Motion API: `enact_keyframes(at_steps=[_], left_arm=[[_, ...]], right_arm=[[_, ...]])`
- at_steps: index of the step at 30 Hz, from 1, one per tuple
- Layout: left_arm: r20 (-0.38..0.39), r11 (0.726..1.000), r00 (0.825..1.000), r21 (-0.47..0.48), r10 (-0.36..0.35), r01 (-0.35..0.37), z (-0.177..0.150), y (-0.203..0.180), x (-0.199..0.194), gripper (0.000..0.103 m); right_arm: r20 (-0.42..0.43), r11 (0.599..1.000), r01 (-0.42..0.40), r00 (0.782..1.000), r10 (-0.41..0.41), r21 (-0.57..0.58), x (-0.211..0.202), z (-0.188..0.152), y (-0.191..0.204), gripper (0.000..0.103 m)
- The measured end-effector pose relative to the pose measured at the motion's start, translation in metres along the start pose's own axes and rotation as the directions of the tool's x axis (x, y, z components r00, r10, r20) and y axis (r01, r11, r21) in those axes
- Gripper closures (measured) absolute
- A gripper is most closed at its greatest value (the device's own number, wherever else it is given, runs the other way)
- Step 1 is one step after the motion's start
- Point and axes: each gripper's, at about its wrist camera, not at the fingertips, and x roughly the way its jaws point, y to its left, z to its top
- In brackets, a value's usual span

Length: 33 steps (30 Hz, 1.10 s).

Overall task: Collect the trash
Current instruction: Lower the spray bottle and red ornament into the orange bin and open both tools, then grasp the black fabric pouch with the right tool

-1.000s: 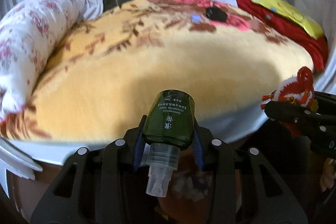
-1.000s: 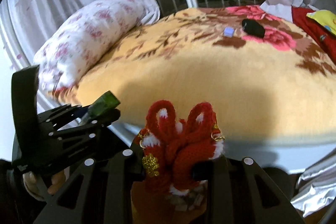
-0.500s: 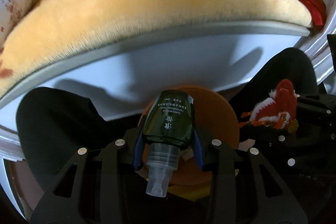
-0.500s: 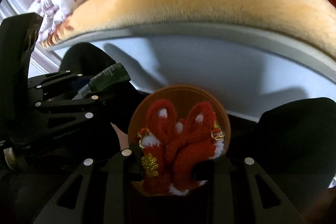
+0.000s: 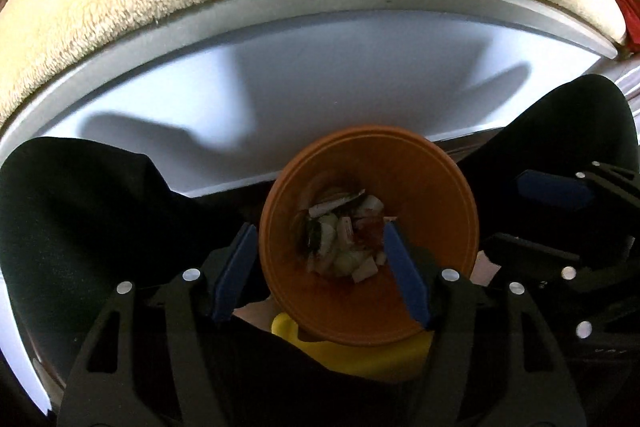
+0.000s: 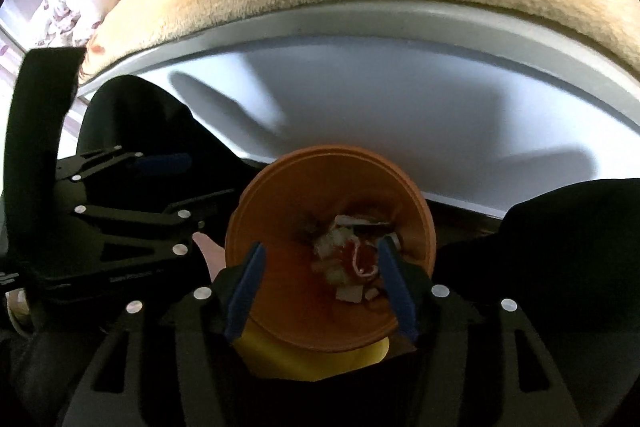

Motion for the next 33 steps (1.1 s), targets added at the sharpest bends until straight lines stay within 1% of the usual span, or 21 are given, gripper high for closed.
enact_keyframes(at_steps=[5,8,11,13,14,15,16,17,18,20,22,24,25,26,27,28,29,32,33], left_arm=[[0.011,1.0,1.0,-0.01,0.001,0.0,0.003,0.0,-0.004,0.038],[0.038,1.0,0.999,-0.02,-0.014,0.015,0.003,0.004,-0.015,0.038],[0.088,0.999,0.995,-0.01,-0.043,0.044,0.005,0.007,-0.035,0.038],[0.144,0.999,0.988,0.007,-0.053,0.053,0.01,0.007,-0.055,0.035],[0.184,0.999,0.981,0.021,-0.053,0.05,0.013,0.007,-0.067,0.034],[0.21,0.998,0.976,0.031,-0.053,0.048,0.016,0.007,-0.076,0.031],[0.247,0.998,0.968,0.044,-0.054,0.045,0.02,0.006,-0.086,0.03],[0.281,0.998,0.958,0.052,-0.055,0.042,0.024,0.005,-0.095,0.028],[0.307,0.998,0.95,0.057,-0.057,0.041,0.028,0.005,-0.101,0.026],[0.36,0.997,0.931,0.064,-0.063,0.043,0.042,0.003,-0.112,0.025],[0.394,0.998,0.918,0.059,-0.049,0.028,0.059,-0.002,-0.116,0.025],[0.417,0.998,0.907,0.045,-0.053,0.038,0.077,-0.004,-0.117,0.025],[0.425,0.998,0.903,0.041,-0.062,0.05,0.085,-0.003,-0.116,0.025],[0.433,0.998,0.899,0.03,-0.061,0.054,0.098,-0.003,-0.114,0.025],[0.438,0.998,0.897,0.024,-0.06,0.055,0.106,-0.005,-0.111,0.025],[0.44,0.998,0.896,0.02,-0.059,0.056,0.115,-0.006,-0.108,0.025],[0.441,0.998,0.896,0.015,-0.056,0.055,0.123,-0.006,-0.105,0.025],[0.432,0.998,0.9,-0.009,-0.059,0.07,0.147,-0.002,-0.097,0.025],[0.425,0.997,0.903,-0.018,-0.064,0.079,0.153,0.0,-0.094,0.025]], right_arm=[[0.036,1.0,0.004,0.999,-0.005,0.029,-0.016,-0.005,-0.008,0.041],[0.068,1.0,0.002,0.998,-0.004,0.031,-0.032,-0.008,-0.012,0.04],[0.097,1.0,-0.001,0.995,0.001,0.008,-0.055,-0.008,-0.013,0.04],[0.133,1.0,-0.009,0.991,0.012,-0.023,-0.075,0.0,-0.012,0.04],[0.158,0.999,-0.007,0.987,0.014,-0.044,-0.085,0.006,-0.012,0.039],[0.183,0.998,-0.003,0.983,0.014,-0.063,-0.097,0.013,-0.012,0.034],[0.228,0.996,0.009,0.974,0.01,-0.085,-0.115,0.026,-0.017,0.03],[0.265,0.995,0.025,0.964,0.001,-0.092,-0.128,0.038,-0.022,0.023],[0.286,0.995,0.036,0.958,-0.007,-0.094,-0.133,0.048,-0.024,0.022],[0.352,0.991,0.08,0.935,-0.038,-0.104,-0.154,0.085,-0.04,0.022],[0.416,0.982,0.161,0.903,-0.104,-0.103,-0.163,0.124,-0.059,0.022],[0.441,0.976,0.201,0.886,-0.144,-0.084,-0.163,0.157,-0.074,0.022],[0.458,0.973,0.22,0.873,-0.168,-0.063,-0.16,0.182,-0.086,0.021],[0.466,0.972,0.231,0.865,-0.184,-0.045,-0.157,0.202,-0.097,0.018],[0.468,0.971,0.236,0.862,-0.196,-0.029,-0.152,0.217,-0.104,0.018],[0.48,0.967,0.254,0.848,-0.223,0.001,-0.146,0.241,-0.118,0.018],[0.485,0.964,0.267,0.841,-0.24,0.013,-0.142,0.254,-0.126,0.017],[0.467,0.946,0.32,0.83,-0.305,0.048,-0.122,0.298,-0.151,0.017],[0.447,0.94,0.336,0.833,-0.325,0.056,-0.111,0.315,-0.161,0.017]])
